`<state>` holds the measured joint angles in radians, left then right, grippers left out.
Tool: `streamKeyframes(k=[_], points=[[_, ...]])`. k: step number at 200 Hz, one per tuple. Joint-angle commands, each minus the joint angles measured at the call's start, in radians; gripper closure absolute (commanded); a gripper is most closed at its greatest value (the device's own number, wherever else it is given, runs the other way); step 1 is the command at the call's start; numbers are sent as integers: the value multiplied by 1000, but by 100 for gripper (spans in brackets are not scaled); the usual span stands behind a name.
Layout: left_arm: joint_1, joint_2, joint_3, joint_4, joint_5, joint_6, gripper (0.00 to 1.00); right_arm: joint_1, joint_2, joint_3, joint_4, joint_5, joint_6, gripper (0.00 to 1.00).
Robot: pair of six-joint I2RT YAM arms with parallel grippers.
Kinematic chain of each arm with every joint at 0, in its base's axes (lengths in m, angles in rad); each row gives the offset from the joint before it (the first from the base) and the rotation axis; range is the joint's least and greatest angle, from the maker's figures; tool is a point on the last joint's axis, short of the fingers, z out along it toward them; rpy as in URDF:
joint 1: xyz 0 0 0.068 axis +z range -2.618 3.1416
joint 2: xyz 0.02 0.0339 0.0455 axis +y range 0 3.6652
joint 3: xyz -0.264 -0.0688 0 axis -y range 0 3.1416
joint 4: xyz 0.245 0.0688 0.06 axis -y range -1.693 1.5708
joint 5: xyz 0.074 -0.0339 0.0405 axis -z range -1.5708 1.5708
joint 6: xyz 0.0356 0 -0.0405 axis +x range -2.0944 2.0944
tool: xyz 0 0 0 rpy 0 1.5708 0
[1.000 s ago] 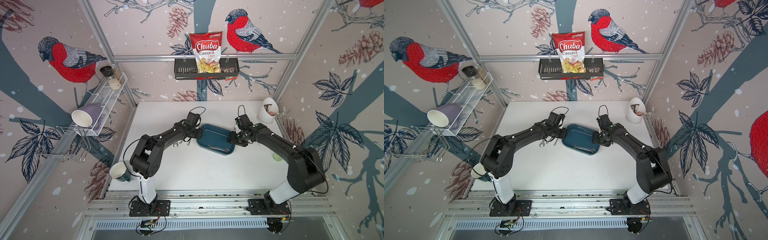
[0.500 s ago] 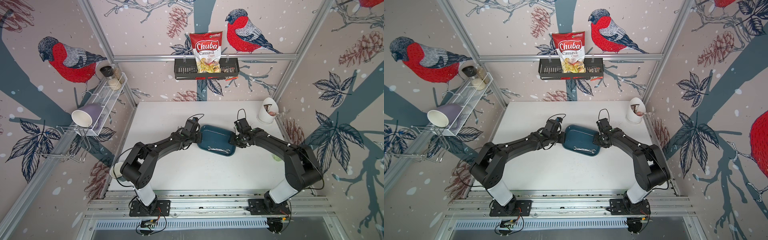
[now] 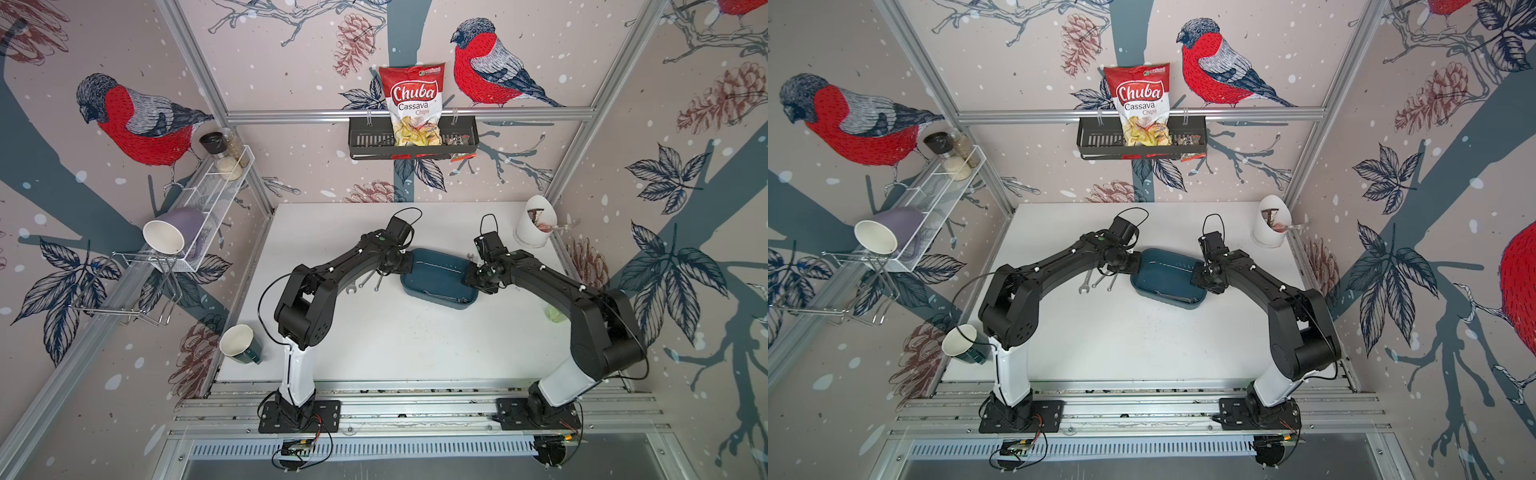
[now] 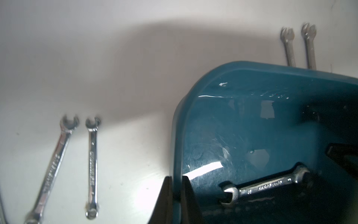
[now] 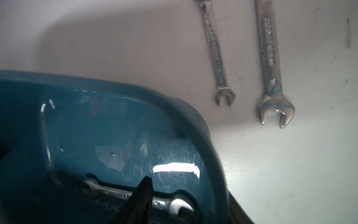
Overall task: Take out the wrench from the storage box
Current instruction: Adjust the storage box at the center of the board.
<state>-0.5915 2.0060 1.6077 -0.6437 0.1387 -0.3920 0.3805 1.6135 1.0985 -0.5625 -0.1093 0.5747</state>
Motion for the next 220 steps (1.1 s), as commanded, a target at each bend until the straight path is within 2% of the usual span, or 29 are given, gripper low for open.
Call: streamKeyframes(k=[1,16,41,71,87,119,149,181,199,220], points=[[1,13,62,-268,133,-41,100,-4,-29,38,-31,-128,-22,46],[13,6,86,-311,208,-75,100,-7,-44,57,-61,-147,-32,44],[23,15,149,-424,244,-132,100,-14,-56,70,-101,-167,-41,44],[23,36,169,-522,314,-129,100,-25,-56,78,-136,-220,-60,41],[22,51,154,-567,347,-85,100,-27,-52,81,-146,-234,-65,41],[36,42,89,-560,334,-85,100,-30,-62,72,-139,-248,-61,41],[37,33,93,-509,336,-91,100,-30,-64,68,-130,-254,-64,40],[34,17,77,-334,184,-134,100,-28,-64,42,-100,-240,-62,41],[33,1,10,-211,79,-166,100,-28,-68,21,-63,-219,-58,41],[28,-32,-85,-68,12,-194,100,-29,-56,-1,-29,-197,-57,41]])
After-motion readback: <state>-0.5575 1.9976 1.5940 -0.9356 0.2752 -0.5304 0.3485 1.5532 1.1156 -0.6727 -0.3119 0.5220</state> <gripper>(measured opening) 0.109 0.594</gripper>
